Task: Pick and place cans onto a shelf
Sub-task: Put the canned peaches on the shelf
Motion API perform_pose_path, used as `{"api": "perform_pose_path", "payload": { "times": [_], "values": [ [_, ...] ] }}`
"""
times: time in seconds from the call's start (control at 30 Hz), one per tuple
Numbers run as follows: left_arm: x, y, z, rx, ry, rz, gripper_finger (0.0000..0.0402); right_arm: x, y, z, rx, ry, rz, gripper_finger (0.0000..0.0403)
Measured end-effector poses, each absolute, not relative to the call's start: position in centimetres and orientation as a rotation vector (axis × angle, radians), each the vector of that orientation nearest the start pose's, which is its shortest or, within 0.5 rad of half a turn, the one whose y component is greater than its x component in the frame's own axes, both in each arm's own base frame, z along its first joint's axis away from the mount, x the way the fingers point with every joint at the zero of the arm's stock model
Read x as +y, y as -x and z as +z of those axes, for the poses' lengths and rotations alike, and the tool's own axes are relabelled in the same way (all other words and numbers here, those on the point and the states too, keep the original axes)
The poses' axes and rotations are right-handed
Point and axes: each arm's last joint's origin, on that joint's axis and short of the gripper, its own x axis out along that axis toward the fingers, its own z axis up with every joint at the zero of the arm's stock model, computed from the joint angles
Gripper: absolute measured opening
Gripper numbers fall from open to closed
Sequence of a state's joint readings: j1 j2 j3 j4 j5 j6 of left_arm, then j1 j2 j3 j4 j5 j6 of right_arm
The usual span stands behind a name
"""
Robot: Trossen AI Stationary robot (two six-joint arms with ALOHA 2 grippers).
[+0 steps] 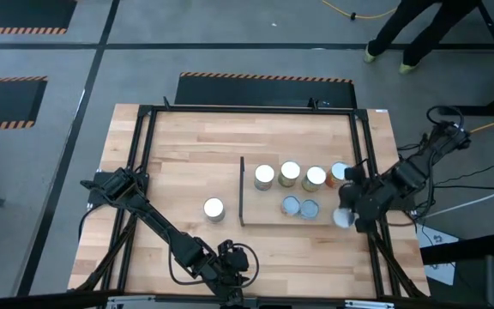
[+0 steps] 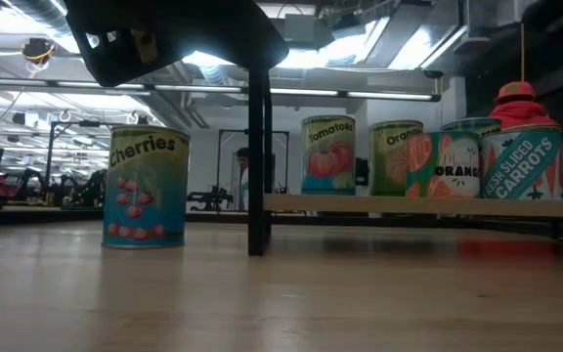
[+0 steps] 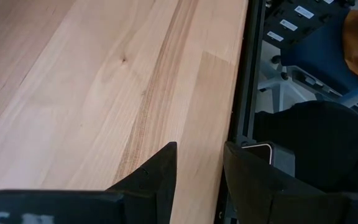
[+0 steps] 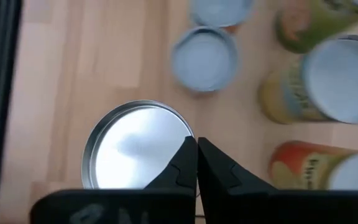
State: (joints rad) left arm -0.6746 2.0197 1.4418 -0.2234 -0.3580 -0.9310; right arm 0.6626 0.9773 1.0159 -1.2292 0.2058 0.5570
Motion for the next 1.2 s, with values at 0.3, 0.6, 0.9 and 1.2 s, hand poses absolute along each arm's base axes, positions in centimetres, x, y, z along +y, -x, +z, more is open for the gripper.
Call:
{"api": "perform_pose_path", "payload": {
  "times": [0.3, 0.6, 0.9, 1.2],
  "values": [
    [-26.6, -34.9, 19.0, 0.762, 0.489, 0.047, 0.0124, 6.1, -10.6, 28.0, 1.034, -0.018, 0.024, 0.0005],
    [-26.6, -34.9, 19.0, 0.762, 0.49, 0.047, 0.0124, 5.4, -9.8, 25.9, 1.031, -0.037, 0.017, 0.0005],
    [-26.6, -34.9, 19.0, 0.762, 0.49, 0.047, 0.0124, 5.4, -9.8, 25.9, 1.037, -0.034, 0.024, 0.0016],
    [-26.6, -34.9, 19.0, 0.762, 0.491, 0.047, 0.0124, 5.4, -9.7, 25.8, 1.045, -0.03, 0.025, 0.0033]
  ]
}}
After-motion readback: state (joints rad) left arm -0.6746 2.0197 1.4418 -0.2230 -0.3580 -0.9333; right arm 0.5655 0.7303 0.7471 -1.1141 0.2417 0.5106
